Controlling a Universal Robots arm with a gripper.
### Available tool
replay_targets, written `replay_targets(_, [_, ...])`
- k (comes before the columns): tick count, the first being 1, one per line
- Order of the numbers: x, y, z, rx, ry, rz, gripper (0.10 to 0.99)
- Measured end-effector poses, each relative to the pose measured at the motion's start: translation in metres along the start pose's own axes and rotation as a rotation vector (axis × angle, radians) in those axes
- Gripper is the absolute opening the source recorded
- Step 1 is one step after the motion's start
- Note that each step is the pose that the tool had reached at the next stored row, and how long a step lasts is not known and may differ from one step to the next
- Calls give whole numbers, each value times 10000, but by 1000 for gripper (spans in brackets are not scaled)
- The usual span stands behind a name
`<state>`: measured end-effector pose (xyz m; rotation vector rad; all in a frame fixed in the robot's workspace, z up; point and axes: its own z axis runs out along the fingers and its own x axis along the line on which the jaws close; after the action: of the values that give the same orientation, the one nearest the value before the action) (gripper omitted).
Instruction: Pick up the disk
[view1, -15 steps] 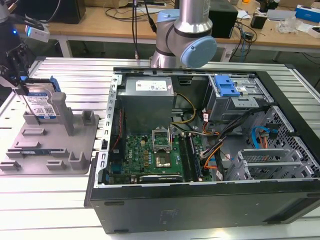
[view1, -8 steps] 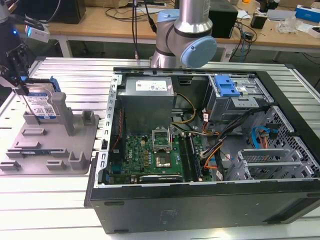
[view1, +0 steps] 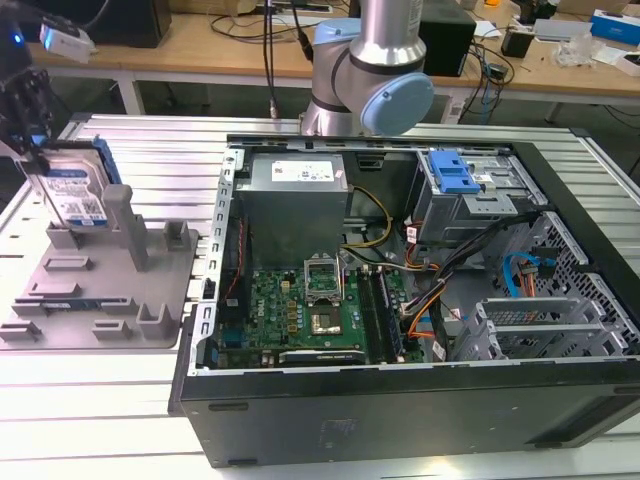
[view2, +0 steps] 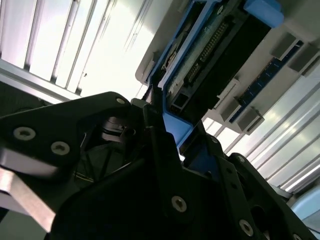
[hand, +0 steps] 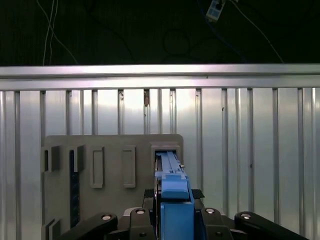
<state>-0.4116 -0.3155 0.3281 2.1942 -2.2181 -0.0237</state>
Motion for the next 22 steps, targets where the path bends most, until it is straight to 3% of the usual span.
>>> replay_targets(4, [3,5,-208,0,-1,-1,365])
replay_targets(7, [8,13,-493,1,0,-1,365])
replay_targets(9, [10,15,-597,-1,0,-2,365])
replay_targets(13, [20,24,-937,-1,0,-1,365])
replay_targets(18, [28,31,-1202,-1,1,-2,365])
replay_targets(19, [31,33,-1291,0,0,-1,365])
replay_targets(21, [33,36,-1389,1,0,-1,365])
replay_targets(22, [35,38,-1482,0,0,-1,365])
